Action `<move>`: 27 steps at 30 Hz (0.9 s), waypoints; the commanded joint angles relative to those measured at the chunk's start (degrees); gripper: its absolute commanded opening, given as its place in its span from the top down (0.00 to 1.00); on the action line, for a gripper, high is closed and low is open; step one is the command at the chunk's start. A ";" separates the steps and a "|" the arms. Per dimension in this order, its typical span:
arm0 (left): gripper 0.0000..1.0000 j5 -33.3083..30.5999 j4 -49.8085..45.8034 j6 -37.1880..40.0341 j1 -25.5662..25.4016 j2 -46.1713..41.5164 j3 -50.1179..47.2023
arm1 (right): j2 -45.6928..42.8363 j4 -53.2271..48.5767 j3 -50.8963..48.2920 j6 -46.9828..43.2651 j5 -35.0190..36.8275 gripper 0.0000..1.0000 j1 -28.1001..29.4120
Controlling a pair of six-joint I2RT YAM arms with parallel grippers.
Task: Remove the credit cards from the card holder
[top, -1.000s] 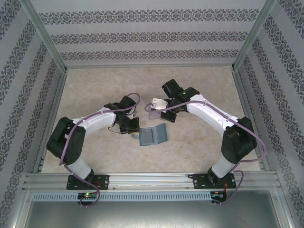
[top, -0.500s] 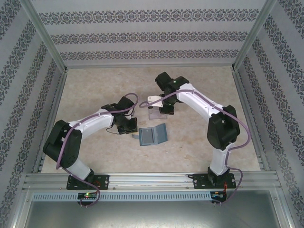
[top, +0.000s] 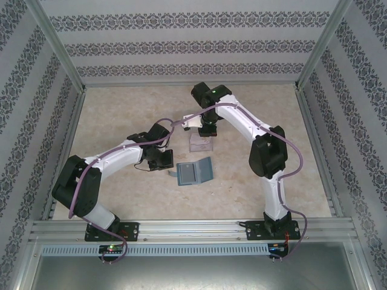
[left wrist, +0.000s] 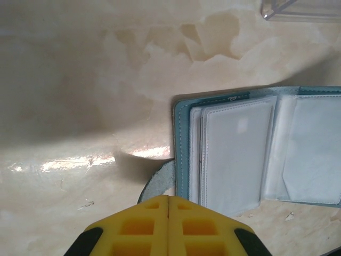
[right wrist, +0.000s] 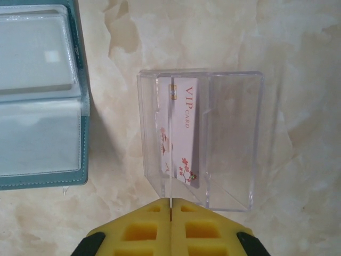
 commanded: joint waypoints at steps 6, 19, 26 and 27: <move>0.93 -1.33 -2.59 -0.87 0.61 -1.61 -0.36 | 5.10 -6.45 6.52 -2.80 -1.11 1.00 -1.10; 0.93 -1.99 -3.15 -1.54 0.60 -2.86 -1.05 | 10.12 -7.46 8.96 -3.11 -1.16 1.00 -1.12; 0.93 -2.26 -3.33 -1.68 0.65 -3.20 -1.33 | 11.47 -7.84 8.96 -2.26 -3.11 1.00 -1.10; 0.93 -2.37 -3.29 -1.59 0.66 -3.19 -1.27 | 11.63 -7.89 8.95 -2.07 -3.23 1.00 -1.10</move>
